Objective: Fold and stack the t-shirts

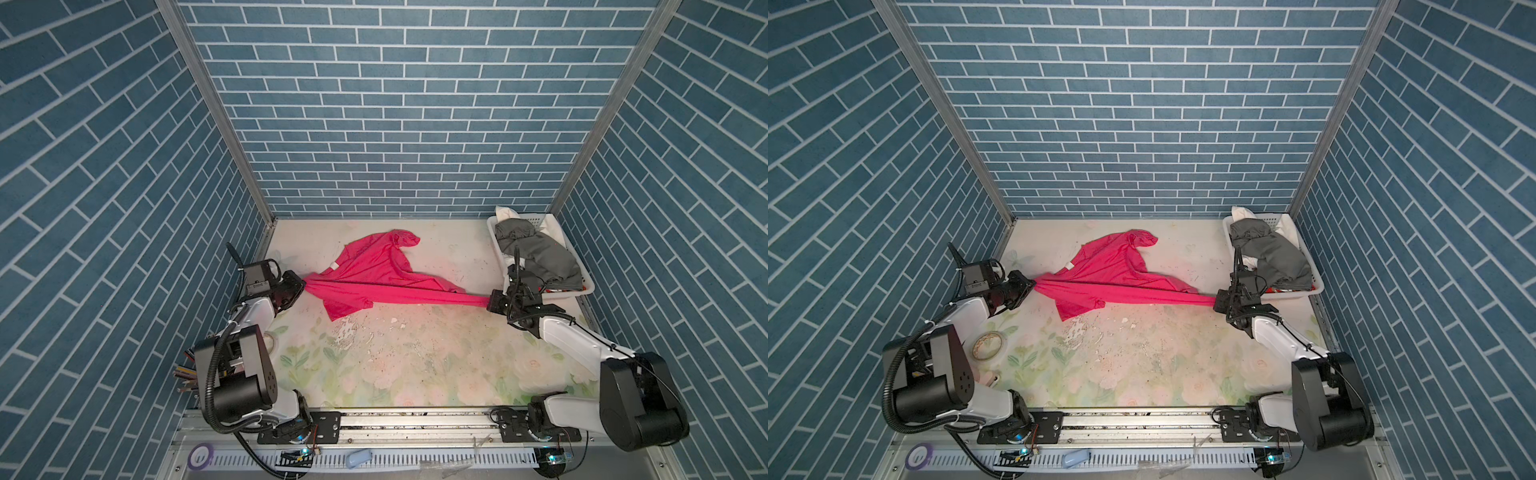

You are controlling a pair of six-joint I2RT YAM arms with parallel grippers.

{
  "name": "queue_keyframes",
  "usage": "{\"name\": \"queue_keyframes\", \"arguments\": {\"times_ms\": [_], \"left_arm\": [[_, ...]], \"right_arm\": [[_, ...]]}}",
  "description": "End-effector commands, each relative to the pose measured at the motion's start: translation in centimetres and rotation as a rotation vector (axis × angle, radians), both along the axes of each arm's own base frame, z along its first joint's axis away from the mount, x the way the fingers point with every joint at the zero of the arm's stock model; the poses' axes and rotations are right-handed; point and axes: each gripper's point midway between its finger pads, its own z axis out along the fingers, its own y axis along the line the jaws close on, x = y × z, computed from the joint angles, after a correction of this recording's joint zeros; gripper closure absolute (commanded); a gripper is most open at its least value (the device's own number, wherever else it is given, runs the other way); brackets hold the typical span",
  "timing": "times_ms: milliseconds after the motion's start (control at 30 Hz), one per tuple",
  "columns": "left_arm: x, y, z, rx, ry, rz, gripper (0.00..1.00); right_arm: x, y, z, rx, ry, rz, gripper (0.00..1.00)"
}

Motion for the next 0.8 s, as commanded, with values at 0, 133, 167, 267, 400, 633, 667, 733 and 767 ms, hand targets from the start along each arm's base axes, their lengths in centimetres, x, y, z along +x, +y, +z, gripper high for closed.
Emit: {"name": "queue_keyframes", "arguments": {"times_ms": [0, 133, 167, 267, 400, 633, 667, 733, 767], "left_arm": [[2.3, 0.1, 0.9, 0.038, -0.030, 0.017, 1.00], [4.8, -0.9, 0.6, 0.059, -0.019, 0.012, 1.00], [5.5, -1.0, 0.3, 0.063, -0.016, 0.016, 1.00], [7.5, -0.7, -0.3, 0.073, -0.011, 0.028, 1.00], [9.6, 0.4, -1.6, 0.115, 0.022, 0.039, 1.00], [12.1, 0.0, -2.4, 0.070, 0.027, 0.017, 1.00], [12.5, -0.2, -2.0, 0.066, 0.021, 0.011, 1.00], [12.8, -0.7, -1.1, 0.071, 0.006, -0.002, 1.00], [12.8, -0.7, -0.7, 0.077, -0.004, -0.001, 1.00]], "right_arm": [[1.5, 0.7, 0.0, 0.010, -0.020, 0.032, 1.00], [4.1, 1.2, -0.2, -0.003, -0.022, 0.043, 1.00], [4.9, 1.4, -0.2, -0.006, -0.021, 0.049, 1.00], [7.3, 1.5, -0.9, -0.017, -0.003, 0.051, 1.00], [9.9, 1.3, -2.0, -0.003, 0.021, 0.044, 1.00], [15.6, 0.9, -1.2, -0.029, 0.000, 0.015, 1.00], [16.4, 0.6, -0.8, -0.037, -0.003, 0.007, 1.00], [17.5, 0.5, 0.5, -0.031, -0.019, 0.005, 1.00], [17.7, 0.7, 1.1, -0.023, -0.029, 0.009, 1.00]]}}
